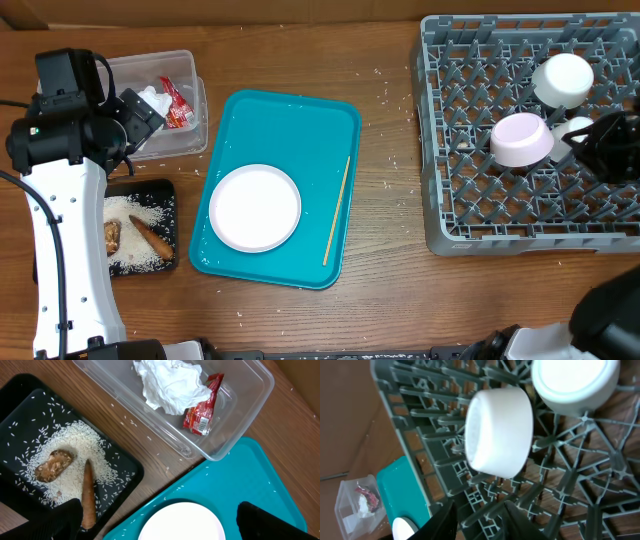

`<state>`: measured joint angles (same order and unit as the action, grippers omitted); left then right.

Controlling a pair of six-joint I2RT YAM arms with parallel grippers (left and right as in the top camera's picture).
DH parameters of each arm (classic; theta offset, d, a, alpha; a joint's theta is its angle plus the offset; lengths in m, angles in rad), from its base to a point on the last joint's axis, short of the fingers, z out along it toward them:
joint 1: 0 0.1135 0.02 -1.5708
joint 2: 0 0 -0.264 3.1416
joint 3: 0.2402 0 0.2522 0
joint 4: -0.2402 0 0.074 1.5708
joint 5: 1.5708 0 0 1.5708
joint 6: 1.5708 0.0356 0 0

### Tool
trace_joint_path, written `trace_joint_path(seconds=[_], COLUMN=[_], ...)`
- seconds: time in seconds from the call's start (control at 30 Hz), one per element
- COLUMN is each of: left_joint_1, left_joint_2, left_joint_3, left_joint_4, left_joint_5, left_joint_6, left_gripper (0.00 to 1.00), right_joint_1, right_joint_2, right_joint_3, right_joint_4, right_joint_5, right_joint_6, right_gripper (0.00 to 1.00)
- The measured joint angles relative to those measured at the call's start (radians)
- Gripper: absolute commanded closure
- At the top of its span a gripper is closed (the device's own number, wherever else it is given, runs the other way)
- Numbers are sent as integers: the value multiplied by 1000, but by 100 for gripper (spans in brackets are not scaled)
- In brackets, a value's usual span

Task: Sort waste into correct bins and load items into the dishwasher
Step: 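Lower the pink bowl upside down into the rack and release it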

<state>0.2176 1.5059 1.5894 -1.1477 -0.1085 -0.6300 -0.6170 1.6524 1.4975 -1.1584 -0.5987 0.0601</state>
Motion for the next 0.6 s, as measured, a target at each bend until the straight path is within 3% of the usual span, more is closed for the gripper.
trace_joint_path(seconds=[0.13, 0.17, 0.43, 0.6], left_joint_1=[0, 0, 0, 0], left_joint_2=[0, 0, 0, 0], left_joint_3=[0, 0, 0, 0], left_joint_4=[0, 0, -1, 0], left_joint_5=[0, 0, 0, 0], left_joint_6=[0, 0, 0, 0], left_gripper=[0, 0, 0, 0], right_joint_1=[47, 72, 287, 332], right_joint_2=[-42, -42, 34, 131], right_joint_3=[0, 0, 0, -1], right_joint_4=[47, 65, 163, 189], right_joint_5=[6, 14, 192, 285], right_joint_6=[4, 0, 74, 132], right_gripper=[94, 96, 96, 96])
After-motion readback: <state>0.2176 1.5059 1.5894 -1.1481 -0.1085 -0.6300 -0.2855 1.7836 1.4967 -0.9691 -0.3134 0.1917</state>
